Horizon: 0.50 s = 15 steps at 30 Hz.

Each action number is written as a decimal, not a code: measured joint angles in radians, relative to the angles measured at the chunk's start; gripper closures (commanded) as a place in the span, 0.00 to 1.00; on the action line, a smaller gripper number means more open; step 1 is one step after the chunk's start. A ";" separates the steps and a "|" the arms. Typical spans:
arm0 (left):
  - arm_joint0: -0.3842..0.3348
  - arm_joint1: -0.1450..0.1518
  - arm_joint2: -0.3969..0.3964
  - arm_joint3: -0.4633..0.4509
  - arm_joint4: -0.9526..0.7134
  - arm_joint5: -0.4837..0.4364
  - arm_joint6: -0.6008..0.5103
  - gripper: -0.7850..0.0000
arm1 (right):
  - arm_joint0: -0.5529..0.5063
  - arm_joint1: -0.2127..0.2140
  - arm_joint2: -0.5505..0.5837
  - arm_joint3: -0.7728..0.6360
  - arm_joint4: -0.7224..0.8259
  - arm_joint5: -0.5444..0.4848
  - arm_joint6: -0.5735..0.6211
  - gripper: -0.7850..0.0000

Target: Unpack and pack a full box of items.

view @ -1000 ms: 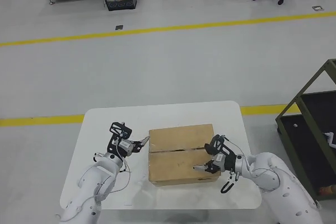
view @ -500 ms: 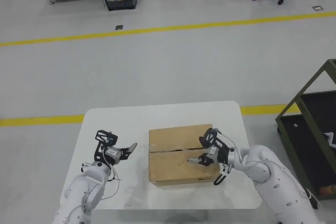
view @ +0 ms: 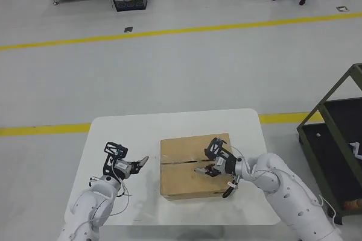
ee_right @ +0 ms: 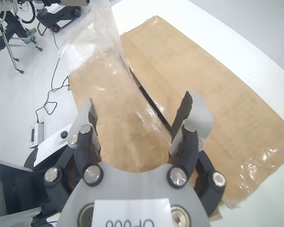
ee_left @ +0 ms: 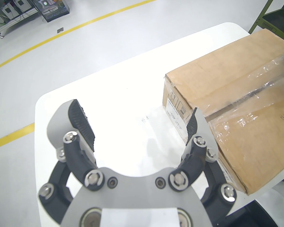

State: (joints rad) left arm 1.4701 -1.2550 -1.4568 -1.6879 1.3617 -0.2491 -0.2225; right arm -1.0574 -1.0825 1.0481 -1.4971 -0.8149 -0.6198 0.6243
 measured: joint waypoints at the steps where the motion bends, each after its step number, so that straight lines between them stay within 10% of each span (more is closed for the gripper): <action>1: -0.001 0.000 0.002 0.001 -0.001 -0.001 0.001 0.00 | 0.003 -0.001 -0.003 0.004 -0.001 0.003 -0.001 0.85; 5: -0.001 0.001 0.005 0.002 -0.015 -0.010 -0.001 0.00 | 0.009 -0.002 -0.004 0.010 -0.007 0.018 -0.010 1.00; 15: -0.002 0.009 -0.014 0.016 -0.258 -0.181 -0.155 0.00 | -0.017 0.009 0.035 -0.046 -0.056 0.064 -0.012 1.00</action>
State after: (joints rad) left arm 1.4682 -1.2458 -1.4711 -1.6717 1.1042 -0.4298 -0.3776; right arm -1.0748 -1.0737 1.0834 -1.5432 -0.8708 -0.5559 0.6119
